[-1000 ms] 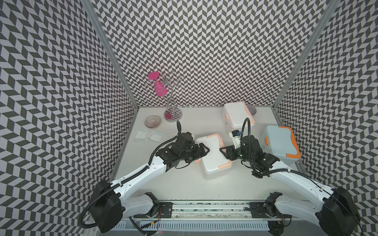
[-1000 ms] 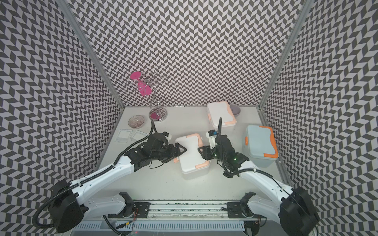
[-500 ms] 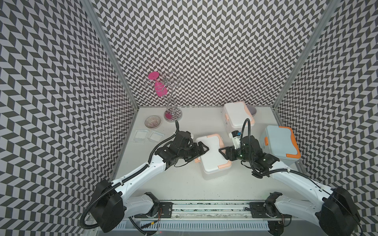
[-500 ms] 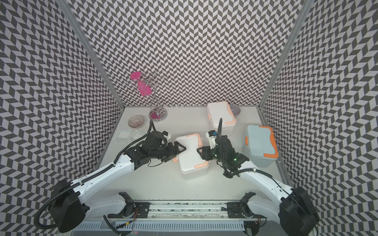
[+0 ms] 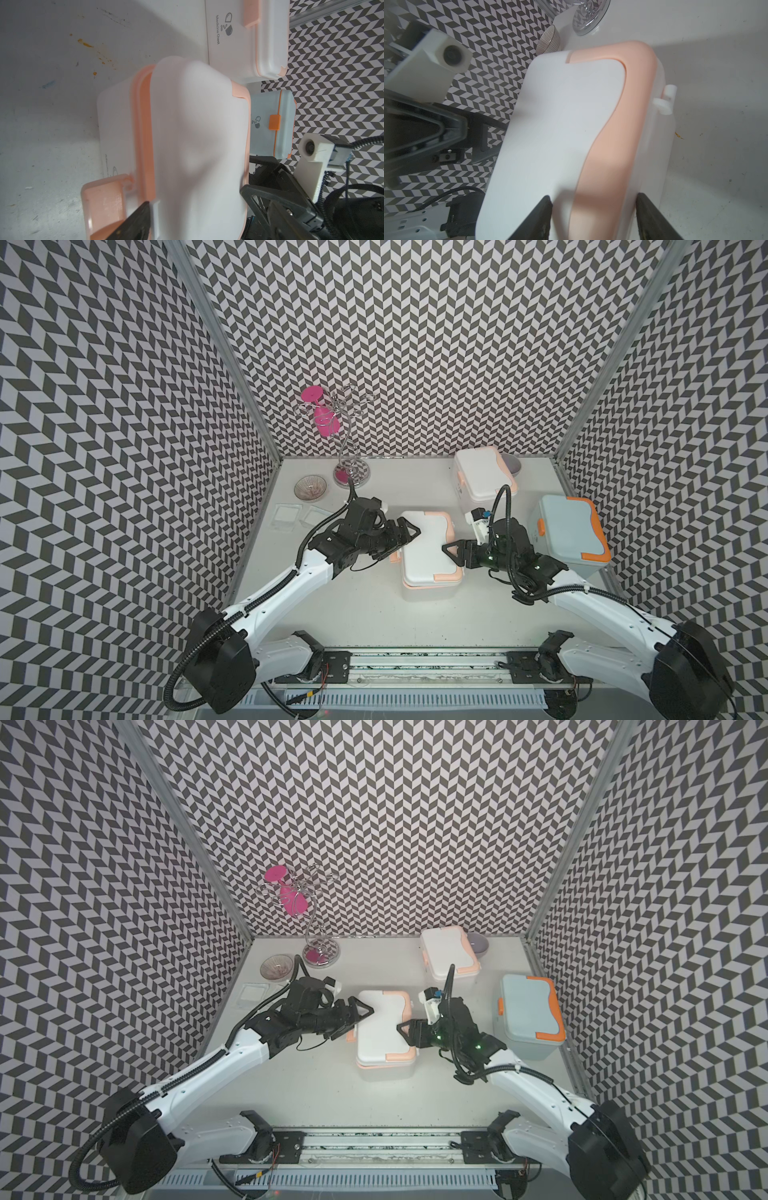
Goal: Open first aid kits and take out gauze
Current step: Open the lid of the first aid kit.
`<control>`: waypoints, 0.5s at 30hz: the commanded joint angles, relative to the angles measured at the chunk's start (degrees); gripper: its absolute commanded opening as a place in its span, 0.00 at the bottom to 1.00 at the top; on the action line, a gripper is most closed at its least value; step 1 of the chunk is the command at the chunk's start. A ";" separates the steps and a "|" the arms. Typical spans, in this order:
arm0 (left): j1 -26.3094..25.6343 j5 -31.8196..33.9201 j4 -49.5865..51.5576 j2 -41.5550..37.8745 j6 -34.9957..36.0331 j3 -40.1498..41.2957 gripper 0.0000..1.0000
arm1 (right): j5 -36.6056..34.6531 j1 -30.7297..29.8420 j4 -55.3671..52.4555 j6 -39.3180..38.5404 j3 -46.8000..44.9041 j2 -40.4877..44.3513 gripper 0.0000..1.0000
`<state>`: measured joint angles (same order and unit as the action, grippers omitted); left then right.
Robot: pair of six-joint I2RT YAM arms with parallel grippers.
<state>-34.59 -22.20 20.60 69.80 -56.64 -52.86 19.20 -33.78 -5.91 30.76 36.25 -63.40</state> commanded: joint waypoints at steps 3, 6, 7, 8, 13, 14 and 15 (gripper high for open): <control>-1.09 -4.83 -6.40 -1.01 -0.54 -2.91 0.87 | -2.96 -1.08 -4.02 -0.07 1.31 0.62 0.69; -1.73 -4.82 -6.63 -0.68 -0.54 -3.54 0.87 | -3.99 -1.15 -4.89 -0.26 1.89 1.49 0.78; -1.95 -4.79 -6.63 -0.48 -0.54 -3.82 0.87 | -3.96 -1.06 -4.94 -0.30 2.05 1.74 0.81; -2.10 -4.79 -6.48 -0.30 -0.57 -4.17 0.87 | -3.57 -1.09 -4.90 -0.35 2.24 1.95 0.83; -2.81 -4.40 -6.29 0.10 -0.57 -5.01 0.87 | 0.78 -1.12 -3.60 -0.40 3.00 2.91 0.88; -2.95 -4.30 -6.28 0.09 -0.53 -5.19 0.87 | 1.53 -1.11 -3.26 -0.56 3.19 3.23 0.89; -3.19 -4.13 -6.16 0.08 -0.50 -5.29 0.87 | 2.13 -1.11 -3.02 -0.61 3.30 3.57 0.89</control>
<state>-36.38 -24.29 17.93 69.80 -56.71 -55.61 17.61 -34.17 -9.80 30.96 37.93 -61.12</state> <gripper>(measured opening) 0.874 0.893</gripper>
